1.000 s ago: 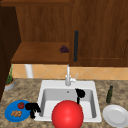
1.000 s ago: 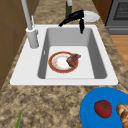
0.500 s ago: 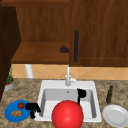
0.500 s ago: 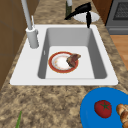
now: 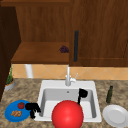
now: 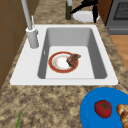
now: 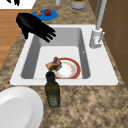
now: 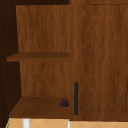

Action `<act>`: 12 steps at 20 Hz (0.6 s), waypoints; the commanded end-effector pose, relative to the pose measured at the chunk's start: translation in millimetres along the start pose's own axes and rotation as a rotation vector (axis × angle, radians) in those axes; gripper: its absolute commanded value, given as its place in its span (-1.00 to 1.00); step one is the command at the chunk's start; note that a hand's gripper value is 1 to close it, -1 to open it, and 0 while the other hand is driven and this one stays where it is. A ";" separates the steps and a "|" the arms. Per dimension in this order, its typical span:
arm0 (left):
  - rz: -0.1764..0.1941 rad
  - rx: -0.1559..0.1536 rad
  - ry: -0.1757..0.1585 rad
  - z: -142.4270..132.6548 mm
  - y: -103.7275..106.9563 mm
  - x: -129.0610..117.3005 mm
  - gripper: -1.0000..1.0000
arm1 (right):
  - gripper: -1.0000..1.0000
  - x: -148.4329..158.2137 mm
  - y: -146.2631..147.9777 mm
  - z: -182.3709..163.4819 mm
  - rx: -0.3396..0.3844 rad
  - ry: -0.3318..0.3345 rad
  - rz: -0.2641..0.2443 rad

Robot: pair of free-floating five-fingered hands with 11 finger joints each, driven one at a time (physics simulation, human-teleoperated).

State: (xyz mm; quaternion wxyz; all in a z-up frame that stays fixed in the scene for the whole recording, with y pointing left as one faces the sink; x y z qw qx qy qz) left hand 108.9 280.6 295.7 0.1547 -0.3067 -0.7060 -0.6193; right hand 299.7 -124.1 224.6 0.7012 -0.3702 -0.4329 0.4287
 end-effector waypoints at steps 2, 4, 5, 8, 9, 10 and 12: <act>0.000 0.000 0.000 0.0 0.0 0.0 0.00 | -1.00 3.2 -16.1 18.8 -0.002 0.088 -0.104; 0.000 0.000 0.000 0.0 0.0 0.0 0.00 | -1.00 4.6 -22.4 26.7 -0.003 0.118 -0.111; 0.000 0.000 0.000 0.0 0.0 0.0 0.00 | -1.00 5.3 -25.9 30.6 -0.002 0.133 -0.114; 0.000 0.000 0.000 0.0 0.0 0.0 0.00 | -1.00 7.5 -36.3 42.0 0.004 0.175 -0.120; 0.000 0.000 0.000 0.0 0.0 0.0 0.00 | -1.00 8.2 -39.6 45.7 0.008 0.189 -0.122; 0.000 0.000 0.000 0.0 0.0 0.0 0.00 | -1.00 8.9 -43.0 49.5 0.012 0.203 -0.124; 0.000 0.000 0.000 0.0 0.0 0.0 0.00 | -1.00 10.0 -48.0 56.9 0.031 0.232 -0.125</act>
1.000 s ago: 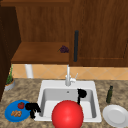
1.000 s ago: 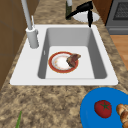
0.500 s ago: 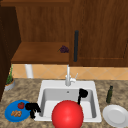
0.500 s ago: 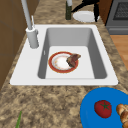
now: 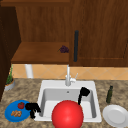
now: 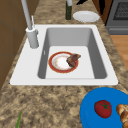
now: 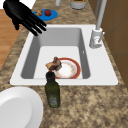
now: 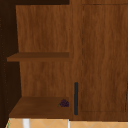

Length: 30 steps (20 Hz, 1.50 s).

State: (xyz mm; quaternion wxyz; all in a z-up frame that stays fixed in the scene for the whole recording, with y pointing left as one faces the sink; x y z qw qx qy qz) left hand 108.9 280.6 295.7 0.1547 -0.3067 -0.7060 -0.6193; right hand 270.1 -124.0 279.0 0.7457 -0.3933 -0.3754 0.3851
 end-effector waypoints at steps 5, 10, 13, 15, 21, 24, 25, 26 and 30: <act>0.000 0.000 0.000 0.0 0.0 0.0 0.00 | -1.00 -7.3 -3.8 43.2 0.017 0.044 -0.104; 0.000 0.000 0.000 0.0 0.0 0.0 0.00 | -1.00 -7.1 -4.7 41.6 -0.033 0.043 -0.040; 0.000 0.000 0.000 0.0 0.0 0.0 0.00 | -1.00 -11.9 -1.4 48.9 -0.031 0.044 -0.039; 0.000 0.000 0.000 0.0 0.0 0.0 0.00 | -1.00 -12.1 -6.6 54.3 -0.018 0.028 -0.065; 0.000 0.000 0.000 0.0 0.0 0.0 0.00 | -1.00 -6.2 -33.6 76.1 0.017 0.018 -0.114; 0.000 0.000 0.000 0.0 0.0 0.0 0.00 | -1.00 -4.7 -42.6 88.4 0.023 0.021 -0.139; 0.000 0.000 0.000 0.0 0.0 0.0 0.00 | -1.00 -3.9 -43.9 91.9 0.031 0.020 -0.147; 0.000 0.000 0.000 0.0 0.0 0.0 0.00 | -1.00 -3.2 -46.5 96.1 0.032 0.021 -0.153; 0.000 0.000 0.000 0.0 0.0 0.0 0.00 | -1.00 -2.7 -47.4 118.0 0.011 0.033 -0.212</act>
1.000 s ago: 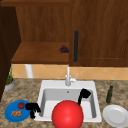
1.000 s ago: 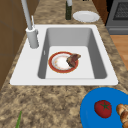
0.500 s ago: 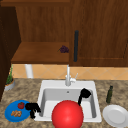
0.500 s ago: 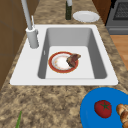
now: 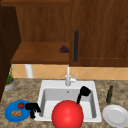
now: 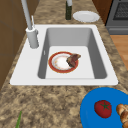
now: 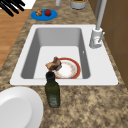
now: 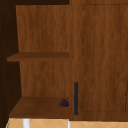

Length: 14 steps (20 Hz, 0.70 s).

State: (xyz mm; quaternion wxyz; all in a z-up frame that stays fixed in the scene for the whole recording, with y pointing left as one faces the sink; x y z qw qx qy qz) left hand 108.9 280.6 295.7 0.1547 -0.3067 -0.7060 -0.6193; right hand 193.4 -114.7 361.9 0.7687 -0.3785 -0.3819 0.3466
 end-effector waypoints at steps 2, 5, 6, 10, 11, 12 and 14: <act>0.000 0.000 0.000 0.0 0.0 0.0 0.00 | -1.00 0.2 -1.2 25.8 0.005 0.004 -0.138; 0.000 0.000 0.000 0.0 0.0 0.0 0.00 | -1.00 0.0 -2.1 42.8 0.023 0.000 -0.155; 0.000 0.000 0.000 0.0 0.0 0.0 0.00 | -1.00 -0.4 -4.0 49.0 0.016 0.000 -0.164; 0.000 0.000 0.000 0.0 0.0 0.0 0.00 | -1.00 0.0 -8.3 68.0 0.019 0.006 -0.199; 0.000 0.000 0.000 0.0 0.0 0.0 0.00 | -1.00 0.5 -9.2 72.4 0.018 0.007 -0.207; 0.000 0.000 0.000 0.0 0.0 0.0 0.00 | -1.00 1.4 -10.5 75.4 0.013 0.009 -0.214; 0.000 0.000 0.000 0.0 0.0 0.0 0.00 | -1.00 3.0 -13.2 80.0 0.003 0.012 -0.225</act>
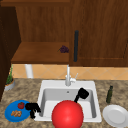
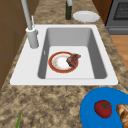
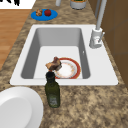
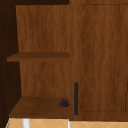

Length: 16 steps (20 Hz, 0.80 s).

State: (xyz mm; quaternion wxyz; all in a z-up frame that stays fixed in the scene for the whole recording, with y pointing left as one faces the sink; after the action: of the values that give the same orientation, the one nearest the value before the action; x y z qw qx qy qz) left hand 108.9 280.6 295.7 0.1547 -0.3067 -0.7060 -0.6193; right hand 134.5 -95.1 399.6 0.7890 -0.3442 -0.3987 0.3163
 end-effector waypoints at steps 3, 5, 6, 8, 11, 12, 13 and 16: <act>0.000 0.000 0.000 0.0 0.0 0.0 0.00 | -1.00 6.0 -7.9 13.5 -0.051 0.023 -0.138; 0.000 0.000 0.000 0.0 0.0 0.0 0.00 | -1.00 8.4 -11.1 16.8 -0.068 0.029 -0.145; 0.000 0.000 0.000 0.0 0.0 0.0 0.00 | -1.00 9.5 -12.5 18.7 -0.075 0.031 -0.151; 0.000 0.000 0.000 0.0 0.0 0.0 0.00 | -1.00 11.8 -15.6 22.4 -0.090 0.036 -0.165; 0.000 0.000 0.000 0.0 0.0 0.0 0.00 | -1.00 15.5 -20.7 27.5 -0.118 0.042 -0.189; 0.000 0.000 0.000 0.0 0.0 0.0 0.00 | -1.00 16.8 -22.5 29.3 -0.128 0.045 -0.198; 0.000 0.000 0.000 0.0 0.0 0.0 0.00 | -1.00 18.1 -24.3 31.0 -0.139 0.047 -0.208; 0.000 0.000 0.000 0.0 0.0 0.0 0.00 | -1.00 21.9 -29.5 35.7 -0.172 0.054 -0.236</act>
State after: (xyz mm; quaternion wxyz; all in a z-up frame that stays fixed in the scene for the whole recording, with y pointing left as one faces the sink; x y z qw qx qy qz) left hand 108.9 280.6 295.7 0.1547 -0.3067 -0.7060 -0.6193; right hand 122.4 -85.8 440.5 0.7892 -0.3738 -0.4261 0.2363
